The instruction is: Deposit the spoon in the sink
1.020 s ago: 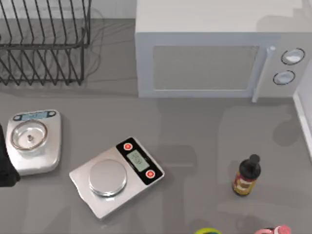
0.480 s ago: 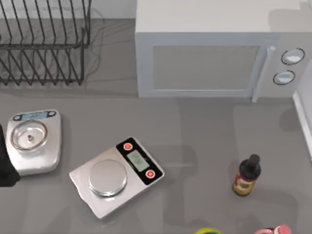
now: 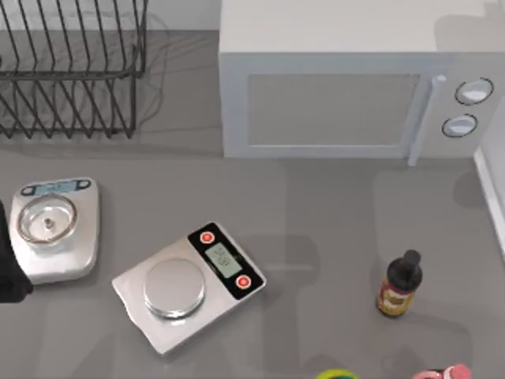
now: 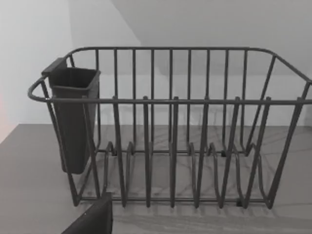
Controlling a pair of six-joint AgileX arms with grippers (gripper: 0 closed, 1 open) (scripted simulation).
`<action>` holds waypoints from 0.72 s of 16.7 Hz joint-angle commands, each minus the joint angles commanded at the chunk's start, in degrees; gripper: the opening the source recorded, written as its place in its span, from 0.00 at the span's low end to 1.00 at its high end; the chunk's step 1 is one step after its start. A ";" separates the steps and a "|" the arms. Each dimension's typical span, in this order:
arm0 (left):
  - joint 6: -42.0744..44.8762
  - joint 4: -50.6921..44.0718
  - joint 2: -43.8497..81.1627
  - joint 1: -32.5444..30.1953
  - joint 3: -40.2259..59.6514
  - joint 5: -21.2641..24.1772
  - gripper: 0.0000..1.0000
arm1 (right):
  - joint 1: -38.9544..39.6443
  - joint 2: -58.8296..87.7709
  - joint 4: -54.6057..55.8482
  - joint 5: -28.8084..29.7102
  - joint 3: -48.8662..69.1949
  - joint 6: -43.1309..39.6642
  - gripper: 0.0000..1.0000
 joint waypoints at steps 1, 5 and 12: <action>0.00 0.00 0.00 0.00 0.00 0.00 1.00 | 0.05 -0.62 1.75 -0.01 -3.08 0.01 0.00; 0.00 0.00 0.00 0.00 0.00 0.00 1.00 | 0.20 -3.20 8.99 -0.03 -15.38 0.04 0.00; 0.00 0.00 0.00 0.00 0.00 0.00 1.00 | 0.31 -4.82 12.20 -0.05 -19.01 0.13 0.00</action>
